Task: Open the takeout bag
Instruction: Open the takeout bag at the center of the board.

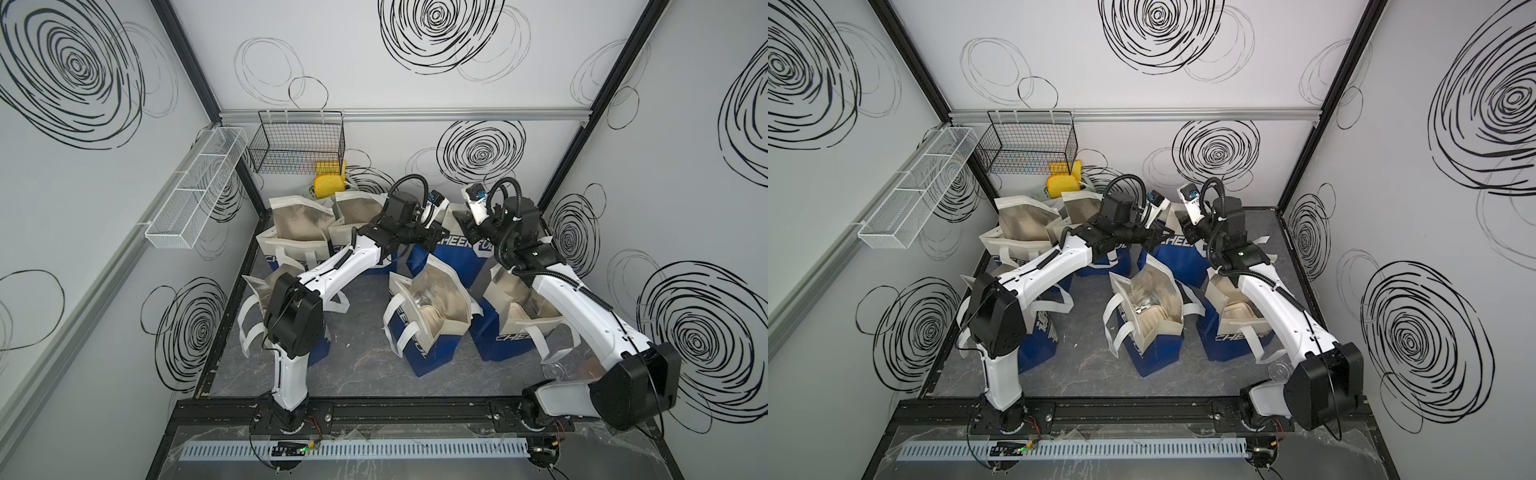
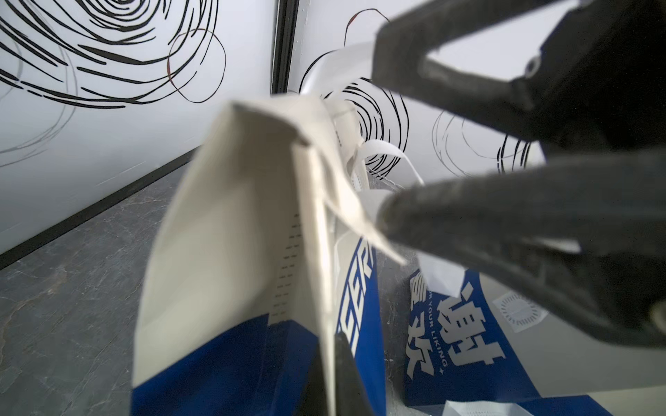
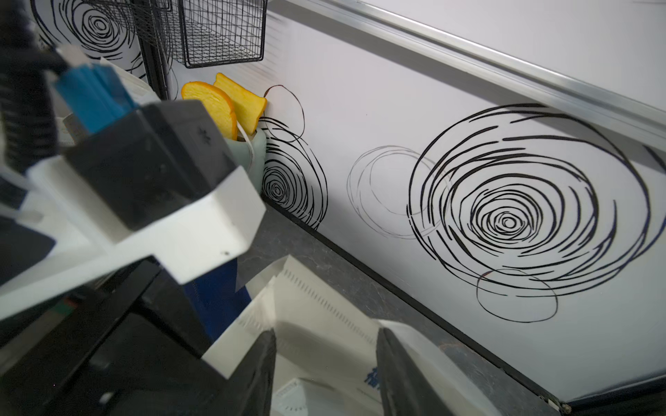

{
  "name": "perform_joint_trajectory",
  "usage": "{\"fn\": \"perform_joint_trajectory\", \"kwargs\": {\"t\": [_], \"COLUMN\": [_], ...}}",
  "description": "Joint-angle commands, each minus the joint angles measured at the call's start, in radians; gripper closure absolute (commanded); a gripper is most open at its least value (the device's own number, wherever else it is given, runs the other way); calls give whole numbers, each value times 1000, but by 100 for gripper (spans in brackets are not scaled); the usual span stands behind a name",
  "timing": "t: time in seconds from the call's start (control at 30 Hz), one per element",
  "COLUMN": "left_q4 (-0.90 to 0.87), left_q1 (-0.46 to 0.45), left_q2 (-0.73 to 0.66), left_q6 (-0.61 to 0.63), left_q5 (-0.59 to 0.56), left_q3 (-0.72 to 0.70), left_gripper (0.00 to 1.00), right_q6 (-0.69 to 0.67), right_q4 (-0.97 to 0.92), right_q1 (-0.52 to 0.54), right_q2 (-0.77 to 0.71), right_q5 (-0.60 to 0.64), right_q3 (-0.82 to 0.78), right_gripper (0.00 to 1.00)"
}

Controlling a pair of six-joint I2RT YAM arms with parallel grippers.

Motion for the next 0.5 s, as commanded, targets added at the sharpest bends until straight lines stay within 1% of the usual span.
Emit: {"fn": "perform_joint_trajectory", "kwargs": {"t": [0.0,0.13,0.2,0.33,0.47], "left_q4": [25,23,24,20,16], "left_q1": [0,0,0,0,-2], "left_q2": [-10,-8,-9,-8,-9], "left_q6": [0,1,3,4,7], "left_q5": [10,10,10,10,10], "left_q3": [46,54,56,64,65], "left_gripper": [100,100,100,100,100], "right_q6": [-22,-45,-56,-63,-74], "right_q4": [31,28,30,64,48], "right_q1": [9,13,15,26,29], "right_q2": [-52,-73,-74,-59,-22], "right_q5": [-11,12,25,99,122], "right_q3": [-32,-57,-63,-58,-19], "right_gripper": [50,42,40,40,41]}}
